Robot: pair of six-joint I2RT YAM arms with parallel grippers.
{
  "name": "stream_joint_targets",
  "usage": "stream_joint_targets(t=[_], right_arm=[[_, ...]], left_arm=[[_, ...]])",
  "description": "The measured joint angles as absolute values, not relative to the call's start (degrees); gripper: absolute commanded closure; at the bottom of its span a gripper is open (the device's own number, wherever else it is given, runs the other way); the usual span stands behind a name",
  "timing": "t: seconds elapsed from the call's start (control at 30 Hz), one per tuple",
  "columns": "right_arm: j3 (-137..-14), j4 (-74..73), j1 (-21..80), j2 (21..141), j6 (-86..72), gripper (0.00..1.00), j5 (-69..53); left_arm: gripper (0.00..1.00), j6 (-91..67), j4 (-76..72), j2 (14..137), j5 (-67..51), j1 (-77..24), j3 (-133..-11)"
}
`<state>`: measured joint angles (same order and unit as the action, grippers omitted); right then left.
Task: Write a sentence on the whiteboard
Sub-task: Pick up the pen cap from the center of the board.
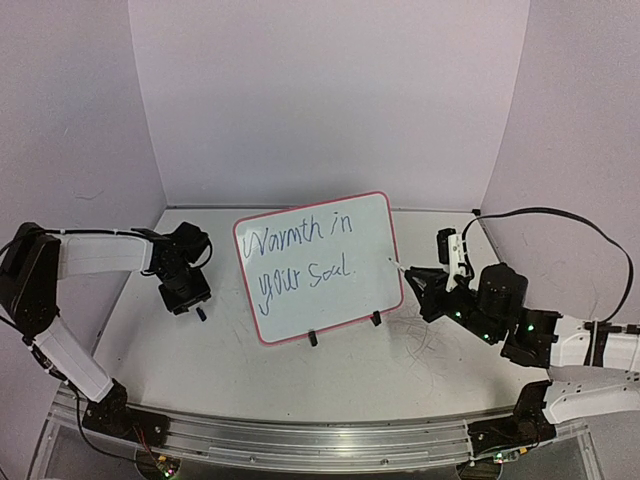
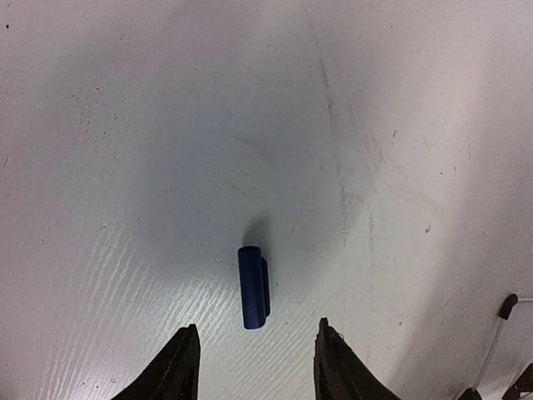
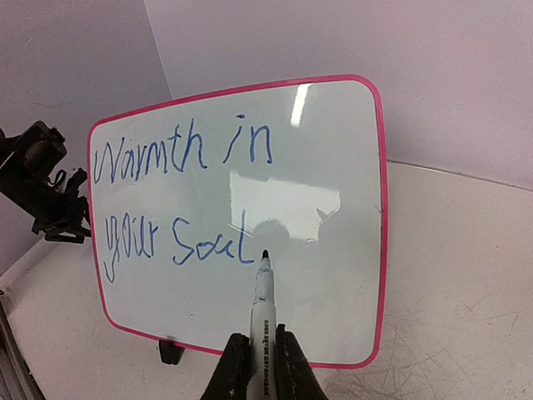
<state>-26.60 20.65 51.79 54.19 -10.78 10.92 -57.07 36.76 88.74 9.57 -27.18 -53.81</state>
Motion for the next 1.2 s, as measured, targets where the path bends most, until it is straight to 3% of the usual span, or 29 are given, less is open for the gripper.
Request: stream_joint_targets(t=[0.3, 0.73, 0.97, 1.2], right_arm=[[-26.17, 21.41, 51.79, 53.99, -10.87, 1.00, 10.96], [-26.11, 23.10, 51.79, 55.10, -11.07, 1.00, 10.92], [-26.10, 23.20, 51.79, 55.46, -11.39, 1.00, 10.90], [-26.09, 23.68, 51.79, 55.62, -11.64, 1.00, 10.91]], left_arm=[[0.64, -58.28, 37.08, 97.07, 11.04, -27.18, -56.34], [0.64, -56.91, 37.00, 100.60, 11.16, -27.18, -56.69], [0.82, -55.26, 37.05, 100.90, 11.21, -27.18, -56.97], [0.92, -55.66, 35.40, 99.71, 11.97, -27.38, -54.99]])
